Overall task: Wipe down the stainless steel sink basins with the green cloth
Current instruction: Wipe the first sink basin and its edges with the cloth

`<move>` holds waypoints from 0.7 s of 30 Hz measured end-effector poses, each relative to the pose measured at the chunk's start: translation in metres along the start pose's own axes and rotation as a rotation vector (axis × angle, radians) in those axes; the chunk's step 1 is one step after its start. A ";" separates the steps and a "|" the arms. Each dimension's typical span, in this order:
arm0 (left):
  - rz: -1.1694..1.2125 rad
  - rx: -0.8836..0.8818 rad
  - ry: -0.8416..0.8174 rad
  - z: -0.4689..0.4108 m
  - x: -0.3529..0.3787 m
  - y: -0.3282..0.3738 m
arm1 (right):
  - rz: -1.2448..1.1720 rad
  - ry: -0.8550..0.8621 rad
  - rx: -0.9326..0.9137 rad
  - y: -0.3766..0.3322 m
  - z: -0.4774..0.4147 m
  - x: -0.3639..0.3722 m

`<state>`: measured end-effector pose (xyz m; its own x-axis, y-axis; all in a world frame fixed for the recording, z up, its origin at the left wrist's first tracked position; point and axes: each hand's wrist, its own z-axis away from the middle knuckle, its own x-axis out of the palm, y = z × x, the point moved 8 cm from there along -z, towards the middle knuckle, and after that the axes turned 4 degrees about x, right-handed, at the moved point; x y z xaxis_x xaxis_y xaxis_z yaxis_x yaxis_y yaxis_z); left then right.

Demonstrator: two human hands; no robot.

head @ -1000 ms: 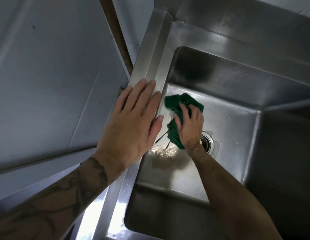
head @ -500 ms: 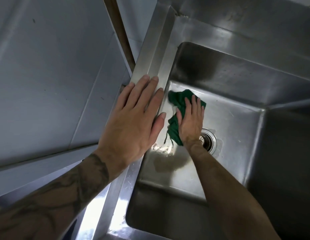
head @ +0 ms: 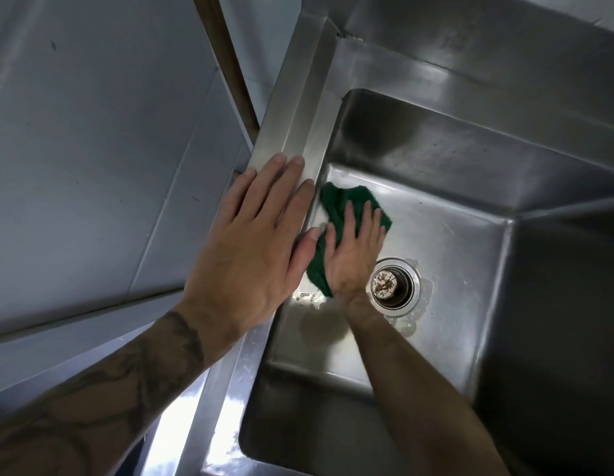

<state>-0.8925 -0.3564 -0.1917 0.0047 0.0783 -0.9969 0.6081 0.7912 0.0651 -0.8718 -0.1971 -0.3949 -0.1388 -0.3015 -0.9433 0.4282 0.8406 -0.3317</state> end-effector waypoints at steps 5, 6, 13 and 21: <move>-0.008 0.002 0.001 -0.001 0.001 0.000 | 0.017 -0.111 -0.376 0.002 0.030 0.006; -0.006 0.003 0.013 0.000 0.001 0.000 | 0.029 -0.104 -0.375 0.014 0.022 0.002; 0.021 -0.004 0.045 -0.001 -0.001 0.000 | 0.021 -0.035 -0.040 0.026 0.014 -0.004; 0.010 0.000 0.011 -0.002 0.002 0.000 | 0.066 -0.161 -0.605 0.034 0.082 -0.003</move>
<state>-0.8939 -0.3553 -0.1932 0.0015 0.0929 -0.9957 0.6084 0.7901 0.0746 -0.7836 -0.2046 -0.4022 0.0272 -0.2648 -0.9639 -0.1561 0.9513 -0.2657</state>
